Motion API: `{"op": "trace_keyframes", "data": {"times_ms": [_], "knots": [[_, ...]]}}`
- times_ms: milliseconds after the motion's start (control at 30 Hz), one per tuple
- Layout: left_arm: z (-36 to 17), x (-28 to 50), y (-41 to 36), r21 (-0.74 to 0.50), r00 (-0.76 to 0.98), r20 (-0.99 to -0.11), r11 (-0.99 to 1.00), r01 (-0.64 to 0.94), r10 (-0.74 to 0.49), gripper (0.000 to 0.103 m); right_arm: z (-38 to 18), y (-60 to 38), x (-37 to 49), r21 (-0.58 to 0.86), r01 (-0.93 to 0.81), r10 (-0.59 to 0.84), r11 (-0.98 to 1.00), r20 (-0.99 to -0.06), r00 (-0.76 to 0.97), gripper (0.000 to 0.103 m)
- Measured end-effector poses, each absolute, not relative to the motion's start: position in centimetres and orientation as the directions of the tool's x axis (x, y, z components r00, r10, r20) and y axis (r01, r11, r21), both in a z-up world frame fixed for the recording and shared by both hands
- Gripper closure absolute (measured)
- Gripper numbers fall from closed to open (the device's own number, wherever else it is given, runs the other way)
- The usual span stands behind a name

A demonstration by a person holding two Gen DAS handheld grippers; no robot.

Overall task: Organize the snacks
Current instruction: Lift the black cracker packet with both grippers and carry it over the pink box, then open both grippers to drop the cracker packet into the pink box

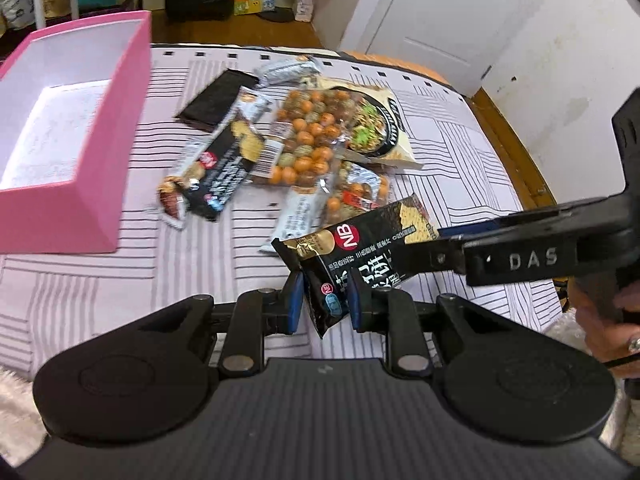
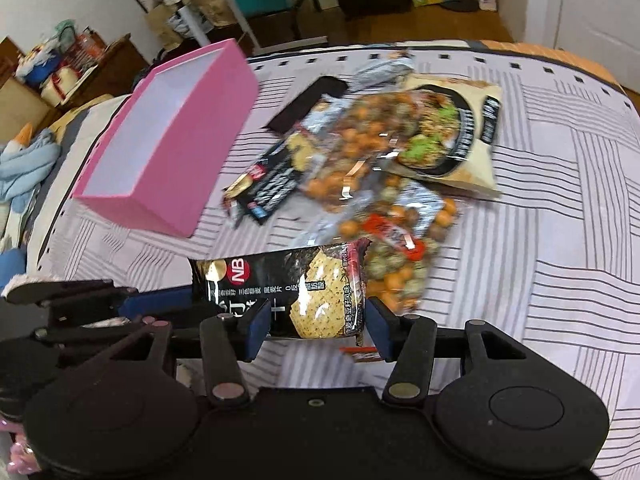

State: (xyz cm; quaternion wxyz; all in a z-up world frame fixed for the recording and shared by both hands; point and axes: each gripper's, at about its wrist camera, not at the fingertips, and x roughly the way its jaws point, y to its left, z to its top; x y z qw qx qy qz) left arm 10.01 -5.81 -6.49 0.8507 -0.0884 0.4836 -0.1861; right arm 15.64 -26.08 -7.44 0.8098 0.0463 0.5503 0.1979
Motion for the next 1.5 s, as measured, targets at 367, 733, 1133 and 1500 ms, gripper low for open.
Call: {"op": "trace_keyframes", "data": {"times_ms": [367, 733, 1133, 1500], "knots": [[-3.3, 7.2, 0.4, -0.327, 0.497, -0.782, 0.926, 0.188, -0.377, 0.082, -2.6, -19.9, 13.6, 0.268, -0.417, 0.426, 0.869, -0.834, 0.351, 0.044], [-0.3, 7.8, 6.8, -0.271, 0.612, -0.736, 0.955, 0.123, -0.288, 0.081, -0.1, -14.8, 17.7, 0.344, -0.504, 0.543, 0.792, -0.775, 0.324, 0.057], [-2.1, 16.9, 12.6, -0.202, 0.676, -0.725, 0.979, -0.026, -0.132, 0.081, -3.3, -7.0, 27.4, 0.323, -0.565, 0.574, 0.759, -0.742, 0.346, 0.06], [-6.8, 26.1, 16.4, -0.18, 0.657, -0.752, 0.975, -0.127, -0.053, 0.081, -7.4, -1.6, 34.3, 0.254, -0.583, 0.518, 0.771, -0.784, 0.343, 0.06]]}}
